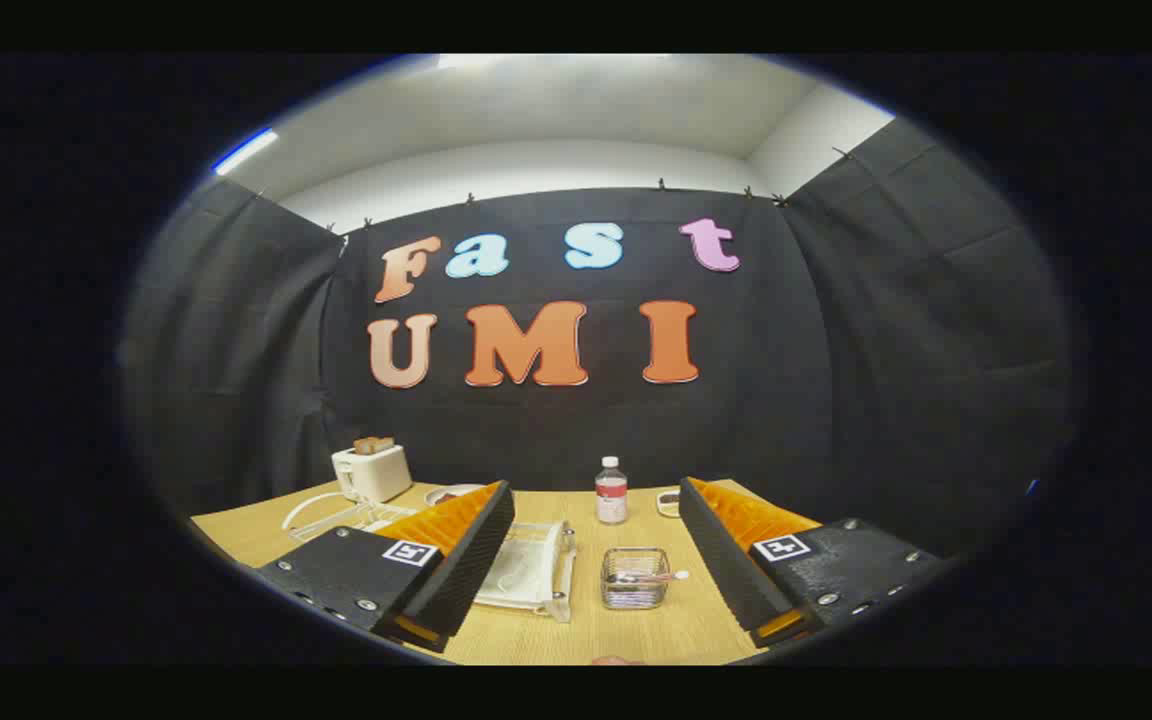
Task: Take the plate from the dish rack, then take the spoon from the basket and place it into the plate.
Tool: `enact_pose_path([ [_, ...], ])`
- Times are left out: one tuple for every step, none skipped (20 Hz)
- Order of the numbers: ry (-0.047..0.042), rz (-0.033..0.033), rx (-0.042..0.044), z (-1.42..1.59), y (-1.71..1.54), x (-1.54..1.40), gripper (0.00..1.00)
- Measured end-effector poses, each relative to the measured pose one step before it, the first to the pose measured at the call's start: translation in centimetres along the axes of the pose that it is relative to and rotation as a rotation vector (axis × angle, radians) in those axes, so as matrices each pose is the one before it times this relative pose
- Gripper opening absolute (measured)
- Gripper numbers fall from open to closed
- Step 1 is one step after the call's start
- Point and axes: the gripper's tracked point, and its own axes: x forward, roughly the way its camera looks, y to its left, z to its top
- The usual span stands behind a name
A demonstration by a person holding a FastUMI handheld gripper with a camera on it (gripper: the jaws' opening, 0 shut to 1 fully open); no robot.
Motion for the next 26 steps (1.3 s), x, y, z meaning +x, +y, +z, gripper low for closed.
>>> enact_pose_path([
  [0.00789, -0.00011, 0.00513, -0.209, -0.008, -0.129, 0.99],
  [0.00881, -0.00144, 0.00222, -0.31, -0.084, -0.048, 0.99],
  [0.00768, -0.00288, -0.0006, -0.318, -0.043, -0.029, 0.99],
  [0.00731, -0.00163, -0.00422, -0.366, 0.006, -0.062, 0.99],
  [0.00704, 0.00239, -0.0111, -0.32, 0.165, -0.013, 0.99],
  [0.00339, 0.00358, -0.01201, -0.348, 0.214, 0.079, 0.99],
  [0.00426, 0.00602, -0.011, -0.194, 0.291, 0.104, 0.99],
  [0.00592, 0.00603, -0.0057, -0.392, 0.341, -0.046, 0.99],
  [0.00756, 0.00624, 0.00072, -0.317, 0.34, 0.121, 0.99],
  [0.01006, 0.00504, 0.00572, -0.322, 0.271, 0.169, 0.99],
  [0.01138, 0.00532, 0.00768, -0.283, 0.287, 0.131, 0.99],
  [0.00901, 0.00697, 0.00629, -0.348, 0.289, 0.122, 0.99],
  [0.00585, 0.00492, 0.00192, -0.211, 0.203, 0.181, 0.99],
  [0.00311, 0.00365, -0.00423, -0.168, 0.224, 0.099, 0.99],
  [0.00271, 0.00009, -0.00774, -0.176, 0.051, 0.128, 0.99],
  [0.00302, -0.00301, -0.00795, -0.151, -0.023, 0.072, 0.99],
  [0.00428, -0.00214, -0.00361, -0.128, 0.004, 0.128, 0.99],
  [0.00586, -0.00222, 0.00076, -0.275, 0.003, -0.012, 0.99],
  [0.00754, -0.00187, 0.00476, -0.253, -0.023, 0.11, 0.99],
  [0.00584, -0.00133, 0.00671, -0.046, -0.03, 0.111, 0.99],
  [0.00274, -0.00183, 0.00749, 0.024, 0.031, 0.019, 0.99],
  [0.00224, -0.00271, 0.00601, 0.01, -0.066, -0.003, 0.99],
  [0.00352, -0.00316, 0.00582, 0.043, -0.005, 0.02, 0.99],
  [0.00405, -0.00092, 0.00614, 0.063, 0.121, 0.124, 0.99],
  [0.00424, 0.00102, 0.0081, 0.094, 0.176, 0.048, 0.99],
  [0.00496, 0.00232, 0.00876, 0.002, 0.278, 0.044, 0.99],
])
